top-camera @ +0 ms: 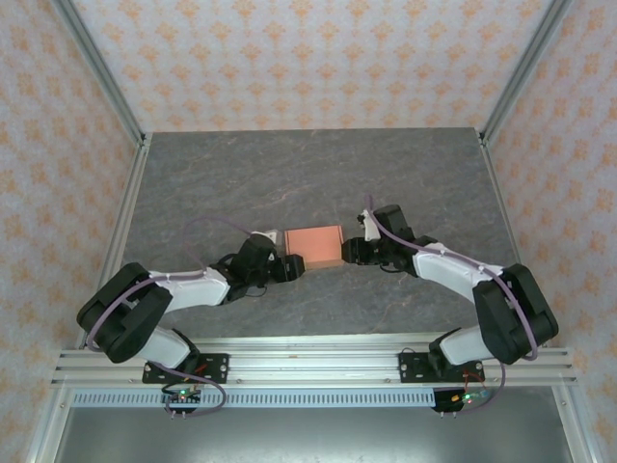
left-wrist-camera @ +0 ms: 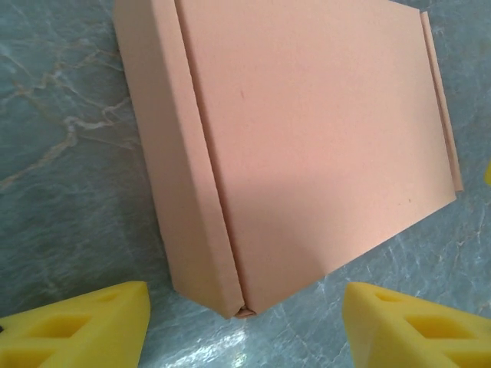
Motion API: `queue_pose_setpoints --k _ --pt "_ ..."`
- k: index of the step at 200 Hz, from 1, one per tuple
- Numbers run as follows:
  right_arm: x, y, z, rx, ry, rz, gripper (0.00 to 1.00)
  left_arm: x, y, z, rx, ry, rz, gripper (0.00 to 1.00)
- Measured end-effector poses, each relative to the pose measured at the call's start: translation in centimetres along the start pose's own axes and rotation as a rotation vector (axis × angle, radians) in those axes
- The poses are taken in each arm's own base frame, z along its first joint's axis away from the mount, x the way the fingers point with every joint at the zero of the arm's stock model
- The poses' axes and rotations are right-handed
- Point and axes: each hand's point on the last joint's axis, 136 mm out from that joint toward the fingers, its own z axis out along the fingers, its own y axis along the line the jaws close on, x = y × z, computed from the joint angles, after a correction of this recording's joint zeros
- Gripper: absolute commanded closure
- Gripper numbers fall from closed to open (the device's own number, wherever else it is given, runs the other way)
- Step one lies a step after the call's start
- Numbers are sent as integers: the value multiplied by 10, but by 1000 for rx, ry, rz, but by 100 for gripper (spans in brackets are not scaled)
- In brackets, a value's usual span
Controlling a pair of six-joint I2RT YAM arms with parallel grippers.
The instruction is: Fold the paper box
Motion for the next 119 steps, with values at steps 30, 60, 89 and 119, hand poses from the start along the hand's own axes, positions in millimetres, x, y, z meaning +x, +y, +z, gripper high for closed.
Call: queue_pose_setpoints --k 30,60,89,119 --pt "0 -4 -10 41 -15 19 50 -5 0 -15 -25 -23 29 27" --pt "-10 -3 -16 57 -59 84 45 -27 -3 -36 -26 -96 22 27" --pt "-23 -6 0 69 -49 145 45 -51 0 -29 -60 -107 -20 28" --pt "-30 -8 19 62 -29 180 48 -52 3 -11 -83 -64 -34 31"
